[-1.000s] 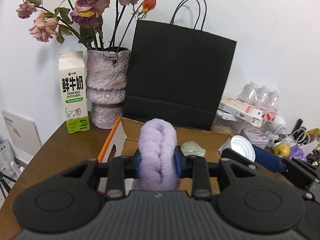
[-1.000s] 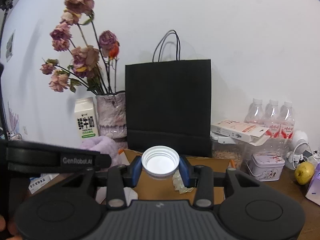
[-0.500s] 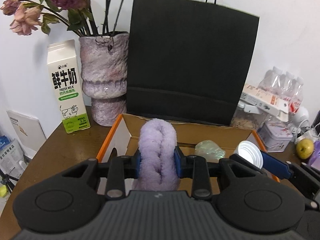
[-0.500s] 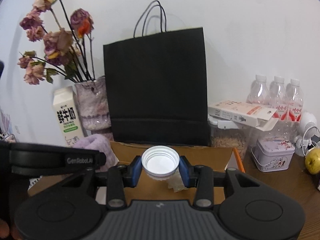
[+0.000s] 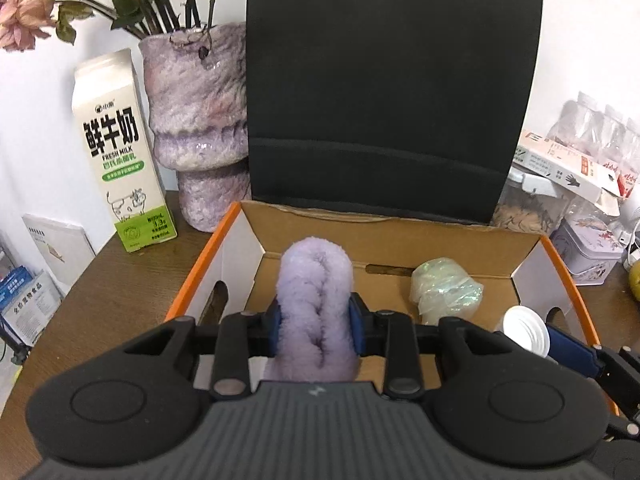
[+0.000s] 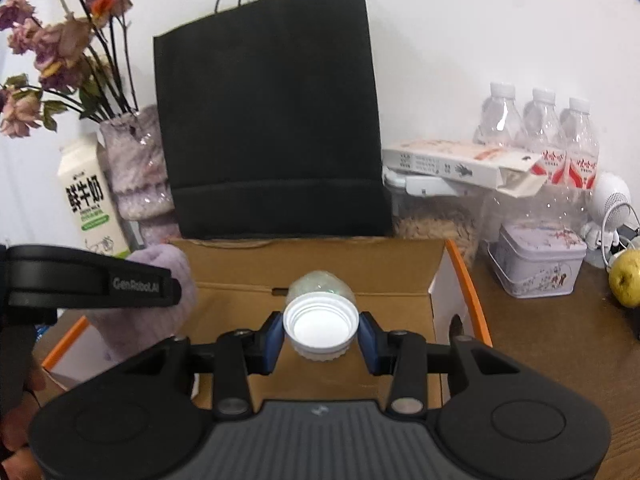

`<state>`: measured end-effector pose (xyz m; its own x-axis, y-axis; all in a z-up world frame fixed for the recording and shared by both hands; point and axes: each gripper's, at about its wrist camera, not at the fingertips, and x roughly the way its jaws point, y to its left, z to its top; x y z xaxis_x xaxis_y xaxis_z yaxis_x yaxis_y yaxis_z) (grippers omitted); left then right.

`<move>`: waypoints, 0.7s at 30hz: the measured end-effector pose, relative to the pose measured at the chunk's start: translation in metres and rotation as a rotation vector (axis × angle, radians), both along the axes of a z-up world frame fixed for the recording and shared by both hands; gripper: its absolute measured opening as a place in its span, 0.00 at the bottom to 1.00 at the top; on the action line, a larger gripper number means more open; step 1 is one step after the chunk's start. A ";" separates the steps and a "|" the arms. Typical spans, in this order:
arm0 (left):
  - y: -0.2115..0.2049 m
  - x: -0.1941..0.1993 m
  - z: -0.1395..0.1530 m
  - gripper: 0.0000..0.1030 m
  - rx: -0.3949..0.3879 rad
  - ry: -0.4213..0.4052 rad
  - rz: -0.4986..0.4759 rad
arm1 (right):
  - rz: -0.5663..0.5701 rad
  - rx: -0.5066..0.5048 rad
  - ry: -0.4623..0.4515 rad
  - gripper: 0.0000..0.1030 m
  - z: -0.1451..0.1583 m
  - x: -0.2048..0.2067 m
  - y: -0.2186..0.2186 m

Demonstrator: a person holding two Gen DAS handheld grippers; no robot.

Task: Organize objects
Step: 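Open both tools over the red box to drop the headband and cap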

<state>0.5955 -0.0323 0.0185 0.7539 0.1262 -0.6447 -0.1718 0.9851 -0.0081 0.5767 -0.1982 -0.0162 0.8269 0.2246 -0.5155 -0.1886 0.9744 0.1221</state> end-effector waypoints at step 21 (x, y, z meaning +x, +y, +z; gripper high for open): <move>0.018 -0.030 0.016 1.00 -0.023 -0.142 0.041 | -0.030 0.020 0.013 1.00 0.004 -0.004 -0.007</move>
